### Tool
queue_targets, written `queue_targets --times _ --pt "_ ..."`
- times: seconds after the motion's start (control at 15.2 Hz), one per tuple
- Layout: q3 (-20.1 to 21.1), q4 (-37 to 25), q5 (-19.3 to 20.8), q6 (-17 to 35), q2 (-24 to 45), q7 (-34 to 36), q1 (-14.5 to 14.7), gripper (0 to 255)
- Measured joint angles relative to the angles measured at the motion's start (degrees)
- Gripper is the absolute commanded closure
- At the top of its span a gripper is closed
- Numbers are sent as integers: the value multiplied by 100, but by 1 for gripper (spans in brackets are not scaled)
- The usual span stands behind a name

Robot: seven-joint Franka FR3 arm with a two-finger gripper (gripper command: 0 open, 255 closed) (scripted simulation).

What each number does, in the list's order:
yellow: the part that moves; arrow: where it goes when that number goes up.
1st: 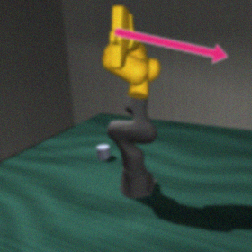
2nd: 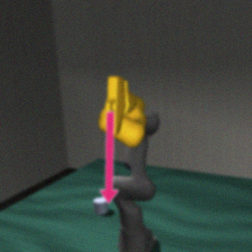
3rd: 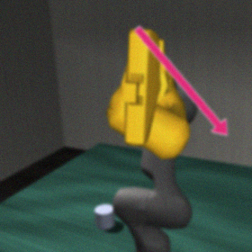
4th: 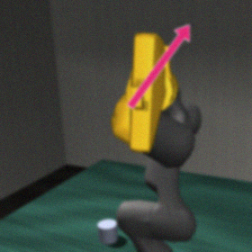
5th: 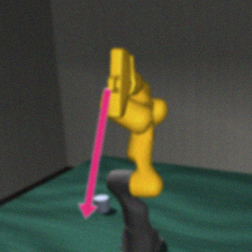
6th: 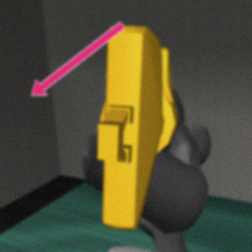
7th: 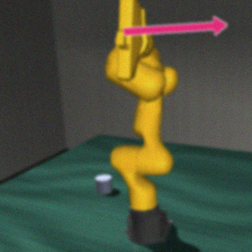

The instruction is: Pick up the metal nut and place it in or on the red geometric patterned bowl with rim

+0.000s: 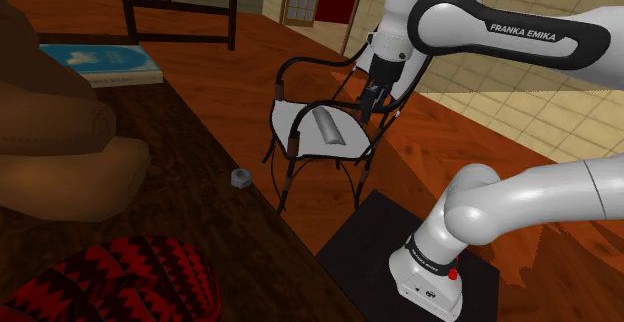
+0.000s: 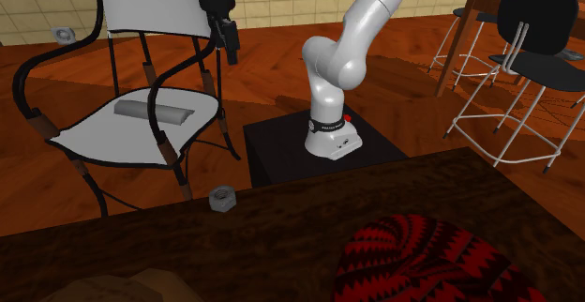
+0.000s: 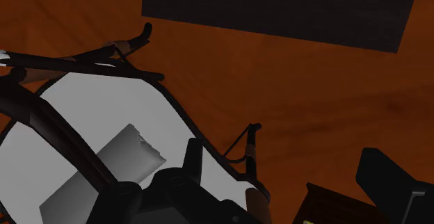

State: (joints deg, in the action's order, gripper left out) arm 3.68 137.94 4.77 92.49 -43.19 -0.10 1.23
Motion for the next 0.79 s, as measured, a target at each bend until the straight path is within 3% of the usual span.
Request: queue_targets --times 0.2,0.79 --pt "123 -22 -110 73 97 137 62 0" --pt "990 -431 -757 661 1047 1105 435 0"
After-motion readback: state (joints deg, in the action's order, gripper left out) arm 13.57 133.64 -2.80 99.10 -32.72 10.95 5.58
